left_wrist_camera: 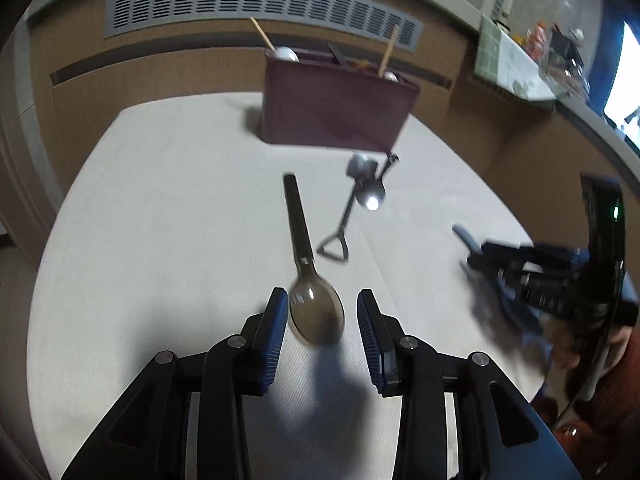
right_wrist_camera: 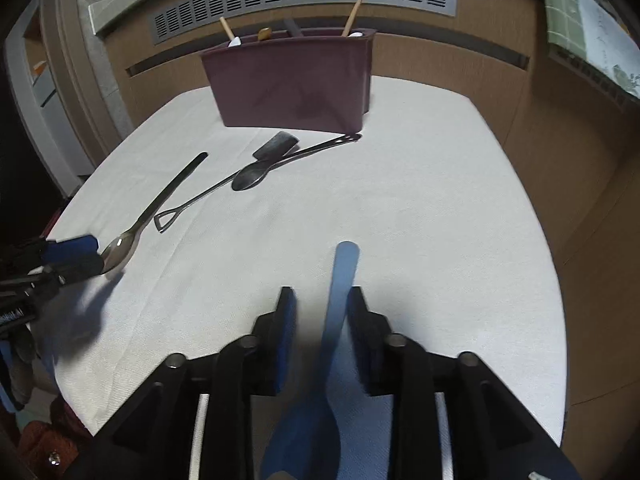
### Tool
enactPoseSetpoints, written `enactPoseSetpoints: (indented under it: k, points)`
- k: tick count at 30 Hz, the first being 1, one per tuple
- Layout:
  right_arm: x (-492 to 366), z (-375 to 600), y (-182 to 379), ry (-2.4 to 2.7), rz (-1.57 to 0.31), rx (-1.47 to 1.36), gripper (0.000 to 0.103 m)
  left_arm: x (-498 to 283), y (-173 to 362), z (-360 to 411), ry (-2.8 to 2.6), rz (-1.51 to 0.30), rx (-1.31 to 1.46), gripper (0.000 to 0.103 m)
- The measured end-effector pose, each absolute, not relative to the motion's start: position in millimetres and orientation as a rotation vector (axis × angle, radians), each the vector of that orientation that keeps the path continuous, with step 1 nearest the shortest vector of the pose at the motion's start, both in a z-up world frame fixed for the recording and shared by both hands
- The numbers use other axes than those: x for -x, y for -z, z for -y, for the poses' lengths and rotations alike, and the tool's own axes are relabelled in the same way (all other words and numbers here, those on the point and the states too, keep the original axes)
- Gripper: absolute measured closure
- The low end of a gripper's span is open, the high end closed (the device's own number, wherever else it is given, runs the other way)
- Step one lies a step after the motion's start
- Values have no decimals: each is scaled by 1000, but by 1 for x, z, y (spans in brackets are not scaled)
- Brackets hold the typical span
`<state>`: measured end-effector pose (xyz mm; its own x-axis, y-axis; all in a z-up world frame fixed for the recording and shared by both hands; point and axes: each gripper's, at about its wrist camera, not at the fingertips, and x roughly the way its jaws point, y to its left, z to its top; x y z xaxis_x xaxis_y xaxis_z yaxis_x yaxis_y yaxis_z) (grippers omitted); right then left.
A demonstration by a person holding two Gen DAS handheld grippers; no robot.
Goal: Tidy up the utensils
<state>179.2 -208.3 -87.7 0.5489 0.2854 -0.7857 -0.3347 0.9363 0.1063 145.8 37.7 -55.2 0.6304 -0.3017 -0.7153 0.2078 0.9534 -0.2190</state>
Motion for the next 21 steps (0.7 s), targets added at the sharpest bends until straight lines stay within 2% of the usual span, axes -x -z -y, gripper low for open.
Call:
enactPoseSetpoints:
  k: [3,5,6,12,16,21]
  points:
    - [-183,202,94,-384,-942,76,73,-157,51,-35,290,-848,130,65]
    - [-184,195,93,-358,-920,141,93,-172,54,-29,283,-880,108,65]
    - [-186,193,92,-369,-919,154,94,-179,55,-27,274,-896,92,65]
    - [-205,197,66,-410,-853,135,94,-231,68,-14,255,-1011,48,66]
    - [-222,200,47,-463,-801,104,94,-255,70,-6,224,-1030,-9,76]
    - [-240,197,43,-489,-755,97,94,-271,72,6,186,-1047,-98,77]
